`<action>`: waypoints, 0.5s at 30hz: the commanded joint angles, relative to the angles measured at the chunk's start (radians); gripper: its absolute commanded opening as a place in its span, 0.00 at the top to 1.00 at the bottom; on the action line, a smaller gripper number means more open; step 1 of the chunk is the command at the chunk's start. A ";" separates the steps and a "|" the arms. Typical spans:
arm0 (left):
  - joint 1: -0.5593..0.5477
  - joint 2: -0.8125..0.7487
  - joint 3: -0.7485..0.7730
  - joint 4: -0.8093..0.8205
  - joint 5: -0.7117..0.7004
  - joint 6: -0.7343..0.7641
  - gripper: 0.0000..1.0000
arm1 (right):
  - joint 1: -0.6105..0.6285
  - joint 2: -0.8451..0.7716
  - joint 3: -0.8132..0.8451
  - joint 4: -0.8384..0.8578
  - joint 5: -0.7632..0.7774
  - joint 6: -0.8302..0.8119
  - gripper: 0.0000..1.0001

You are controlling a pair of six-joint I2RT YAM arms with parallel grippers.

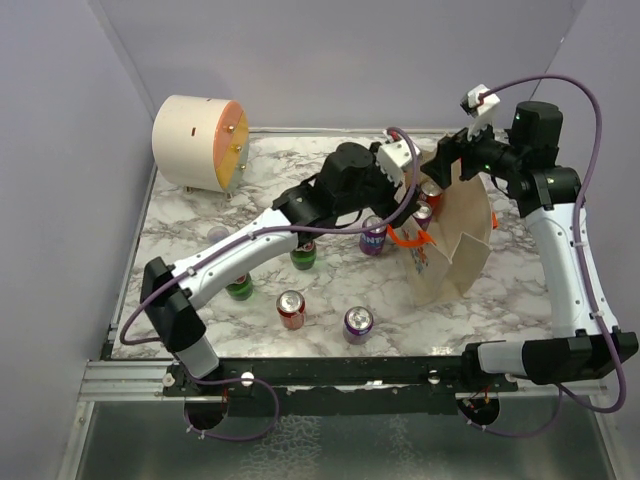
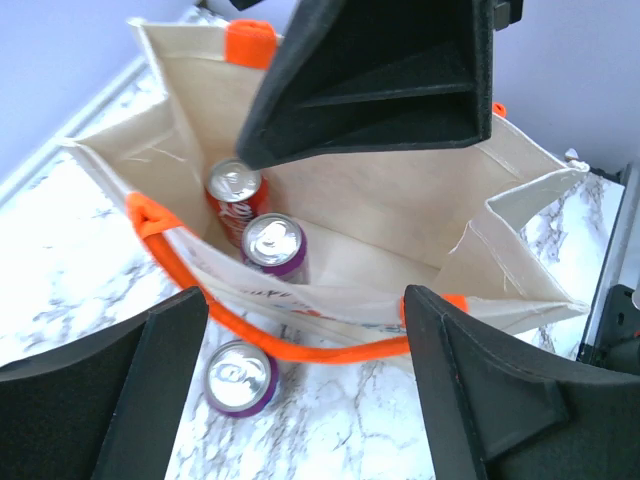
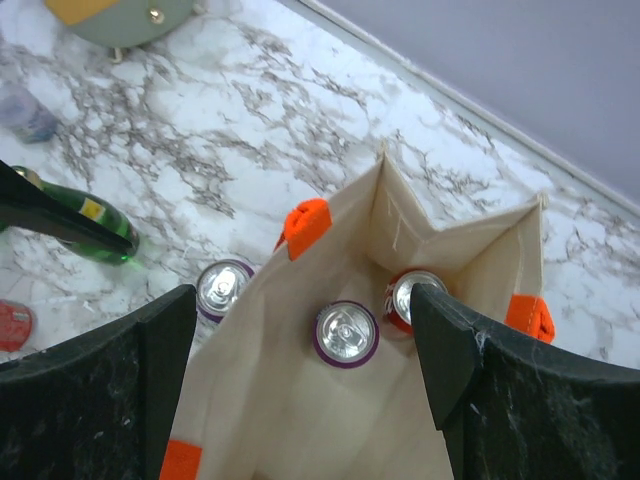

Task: Place the beverage into the canvas bag
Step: Pick up the drink from the center of the board.

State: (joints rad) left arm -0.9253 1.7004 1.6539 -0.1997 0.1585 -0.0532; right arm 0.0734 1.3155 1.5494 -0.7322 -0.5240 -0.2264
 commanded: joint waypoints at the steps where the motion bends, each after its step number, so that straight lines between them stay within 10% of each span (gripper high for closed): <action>1: 0.012 -0.123 -0.054 -0.011 -0.143 0.085 0.15 | 0.065 0.016 0.068 -0.022 -0.053 -0.033 0.13; 15: 0.481 -0.293 -0.194 -0.059 -0.218 -0.070 0.08 | 0.372 0.202 0.166 -0.043 0.068 -0.207 0.12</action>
State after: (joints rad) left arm -0.5442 1.4845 1.4857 -0.2310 -0.0208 -0.0559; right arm 0.4129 1.4700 1.6989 -0.7456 -0.4835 -0.3569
